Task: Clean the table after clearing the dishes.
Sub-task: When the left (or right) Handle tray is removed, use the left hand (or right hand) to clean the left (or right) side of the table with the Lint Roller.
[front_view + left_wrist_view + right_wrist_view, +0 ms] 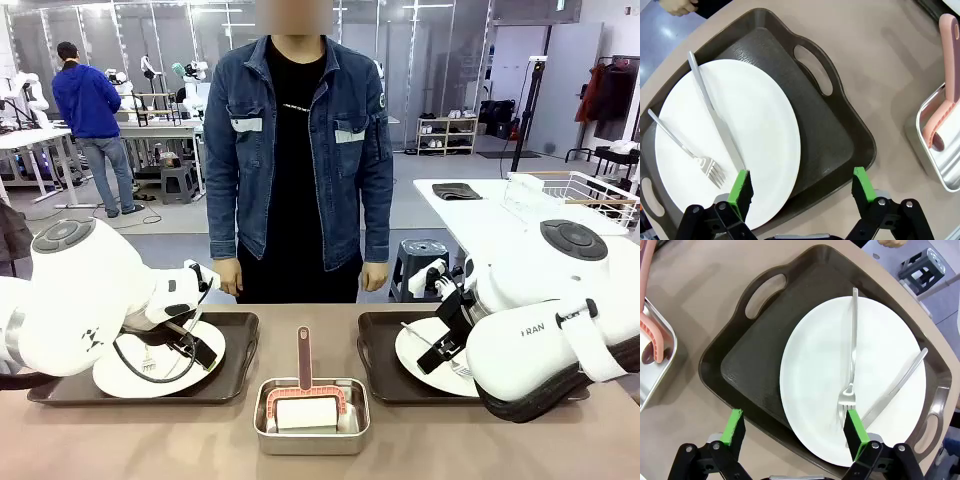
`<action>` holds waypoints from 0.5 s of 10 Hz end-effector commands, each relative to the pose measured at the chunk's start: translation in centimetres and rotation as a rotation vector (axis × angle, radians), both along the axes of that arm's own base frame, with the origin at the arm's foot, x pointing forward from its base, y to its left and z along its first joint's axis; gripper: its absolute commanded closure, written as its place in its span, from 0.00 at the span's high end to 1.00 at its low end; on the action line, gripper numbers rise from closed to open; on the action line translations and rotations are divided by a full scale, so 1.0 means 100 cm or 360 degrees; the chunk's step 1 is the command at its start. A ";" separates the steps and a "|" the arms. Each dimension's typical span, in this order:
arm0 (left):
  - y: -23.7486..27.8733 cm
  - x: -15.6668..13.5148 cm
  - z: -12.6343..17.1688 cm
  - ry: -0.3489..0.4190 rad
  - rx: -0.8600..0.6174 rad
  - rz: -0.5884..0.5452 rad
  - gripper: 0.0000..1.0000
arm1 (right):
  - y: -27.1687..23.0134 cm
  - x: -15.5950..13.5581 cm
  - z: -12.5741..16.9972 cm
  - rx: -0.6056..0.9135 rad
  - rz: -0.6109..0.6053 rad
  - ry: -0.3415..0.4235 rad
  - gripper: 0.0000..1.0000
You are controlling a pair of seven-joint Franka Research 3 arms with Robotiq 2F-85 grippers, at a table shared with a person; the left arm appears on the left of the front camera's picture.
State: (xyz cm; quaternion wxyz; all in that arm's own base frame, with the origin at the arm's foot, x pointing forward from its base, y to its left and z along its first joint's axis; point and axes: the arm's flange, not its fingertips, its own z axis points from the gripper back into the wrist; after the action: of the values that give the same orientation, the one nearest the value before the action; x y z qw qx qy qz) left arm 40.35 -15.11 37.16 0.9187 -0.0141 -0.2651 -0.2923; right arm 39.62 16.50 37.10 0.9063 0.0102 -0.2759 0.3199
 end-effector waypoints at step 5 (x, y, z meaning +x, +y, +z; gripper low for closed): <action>0.000 0.000 0.000 0.0000 0.0000 -0.0001 1.00 | 0.000 0.000 0.001 0.0001 0.0000 -0.0002 1.00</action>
State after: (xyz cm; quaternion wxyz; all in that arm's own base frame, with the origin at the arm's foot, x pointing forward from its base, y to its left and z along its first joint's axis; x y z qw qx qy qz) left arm 40.33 -15.16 37.16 0.9185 -0.0141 -0.2651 -0.2930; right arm 39.65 16.43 37.10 0.9064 0.0098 -0.2759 0.3198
